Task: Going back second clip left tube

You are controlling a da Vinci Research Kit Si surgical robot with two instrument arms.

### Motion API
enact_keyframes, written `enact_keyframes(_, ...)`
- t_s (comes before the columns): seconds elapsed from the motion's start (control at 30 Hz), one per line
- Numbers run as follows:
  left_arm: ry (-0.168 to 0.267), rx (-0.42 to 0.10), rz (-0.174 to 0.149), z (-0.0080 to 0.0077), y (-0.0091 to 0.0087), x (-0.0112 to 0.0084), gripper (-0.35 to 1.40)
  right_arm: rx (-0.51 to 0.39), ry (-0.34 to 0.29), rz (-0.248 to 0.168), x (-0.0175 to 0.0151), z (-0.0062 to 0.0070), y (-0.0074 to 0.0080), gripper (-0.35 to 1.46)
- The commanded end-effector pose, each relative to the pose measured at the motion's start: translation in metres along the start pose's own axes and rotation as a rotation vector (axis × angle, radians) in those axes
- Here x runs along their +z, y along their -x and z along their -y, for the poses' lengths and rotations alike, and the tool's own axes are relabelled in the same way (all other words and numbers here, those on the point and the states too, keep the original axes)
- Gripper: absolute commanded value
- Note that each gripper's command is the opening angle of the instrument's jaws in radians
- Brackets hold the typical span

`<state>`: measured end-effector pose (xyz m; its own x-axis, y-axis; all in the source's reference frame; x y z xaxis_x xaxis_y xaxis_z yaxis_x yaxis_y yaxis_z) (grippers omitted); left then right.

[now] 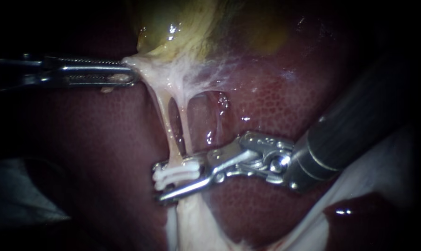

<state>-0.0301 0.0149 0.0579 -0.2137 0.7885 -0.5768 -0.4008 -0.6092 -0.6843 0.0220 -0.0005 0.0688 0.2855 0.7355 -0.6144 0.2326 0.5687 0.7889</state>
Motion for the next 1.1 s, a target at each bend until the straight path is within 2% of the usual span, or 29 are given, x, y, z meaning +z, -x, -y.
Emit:
enact_keyframes(0.03,0.000,0.001,0.000,0.0000,0.0001,0.0000,-0.35,-0.018,0.015,-0.004,-0.0002,-0.0003,0.0000,0.50)
enact_keyframes(0.17,0.000,0.001,0.000,0.0000,0.0001,0.0000,-0.35,-0.075,0.103,-0.030,-0.0006,-0.0009,-0.0001,0.50)
enact_keyframes(0.27,0.000,0.001,0.000,0.0000,0.0001,0.0000,-0.35,-0.099,0.147,-0.040,-0.0009,-0.0009,-0.0003,0.50)
enact_keyframes(0.6,0.000,0.001,0.000,0.0000,0.0002,0.0000,-0.35,-0.090,0.201,-0.056,-0.0027,-0.0003,-0.0013,0.50)
enact_keyframes(0.7,0.000,0.002,0.000,0.0000,0.0003,0.0000,-0.35,-0.092,0.217,-0.026,-0.0030,-0.0002,-0.0013,0.50)
enact_keyframes(0.83,0.000,0.002,0.000,0.0000,0.0003,0.0000,-0.35,-0.113,0.233,0.049,-0.0034,0.0001,-0.0012,0.50)
enact_keyframes(0.97,0.000,0.003,0.000,0.0000,0.0004,-0.0001,-0.35,-0.189,0.238,0.062,-0.0051,0.0014,-0.0011,0.50)
enact_keyframes(1.1,-0.002,0.003,0.000,0.0001,0.0004,0.0000,-0.35,-0.291,0.288,0.070,-0.0073,0.0030,-0.0017,0.50)
